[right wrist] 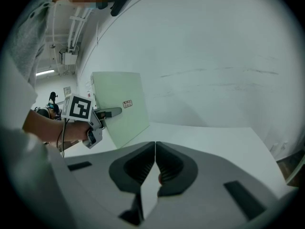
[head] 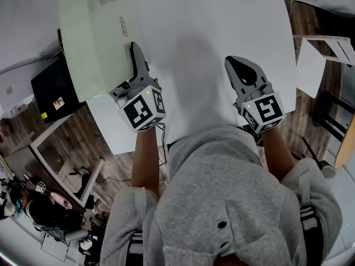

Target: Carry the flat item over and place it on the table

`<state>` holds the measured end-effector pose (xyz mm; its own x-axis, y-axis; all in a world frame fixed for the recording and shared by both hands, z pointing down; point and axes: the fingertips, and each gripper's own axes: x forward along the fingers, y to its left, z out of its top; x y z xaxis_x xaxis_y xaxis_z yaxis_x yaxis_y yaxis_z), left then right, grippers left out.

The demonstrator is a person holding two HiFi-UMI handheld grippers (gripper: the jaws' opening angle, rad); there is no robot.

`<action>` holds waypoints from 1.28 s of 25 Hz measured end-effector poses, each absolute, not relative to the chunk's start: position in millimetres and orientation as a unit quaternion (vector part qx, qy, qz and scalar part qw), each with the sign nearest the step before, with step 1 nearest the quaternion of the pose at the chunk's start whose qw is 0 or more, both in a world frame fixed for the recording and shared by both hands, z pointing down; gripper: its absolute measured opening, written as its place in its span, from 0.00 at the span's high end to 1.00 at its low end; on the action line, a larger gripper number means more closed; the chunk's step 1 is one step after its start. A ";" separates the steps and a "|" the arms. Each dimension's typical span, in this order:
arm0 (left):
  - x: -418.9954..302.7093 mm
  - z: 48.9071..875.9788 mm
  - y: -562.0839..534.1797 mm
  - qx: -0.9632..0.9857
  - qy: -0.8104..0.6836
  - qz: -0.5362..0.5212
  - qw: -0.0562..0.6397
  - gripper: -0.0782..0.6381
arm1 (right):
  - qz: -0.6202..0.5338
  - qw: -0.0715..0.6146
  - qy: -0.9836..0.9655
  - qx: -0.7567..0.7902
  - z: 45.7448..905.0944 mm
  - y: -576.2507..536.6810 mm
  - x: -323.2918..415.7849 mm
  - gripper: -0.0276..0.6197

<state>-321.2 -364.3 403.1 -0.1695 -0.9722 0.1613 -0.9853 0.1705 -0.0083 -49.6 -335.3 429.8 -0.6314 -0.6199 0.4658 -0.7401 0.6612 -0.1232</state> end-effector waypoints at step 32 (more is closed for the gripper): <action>-306.1 393.6 -334.6 0.670 -0.734 0.087 0.064 0.42 | 0.118 0.157 -0.902 0.385 395.5 -327.9 -39.0 0.91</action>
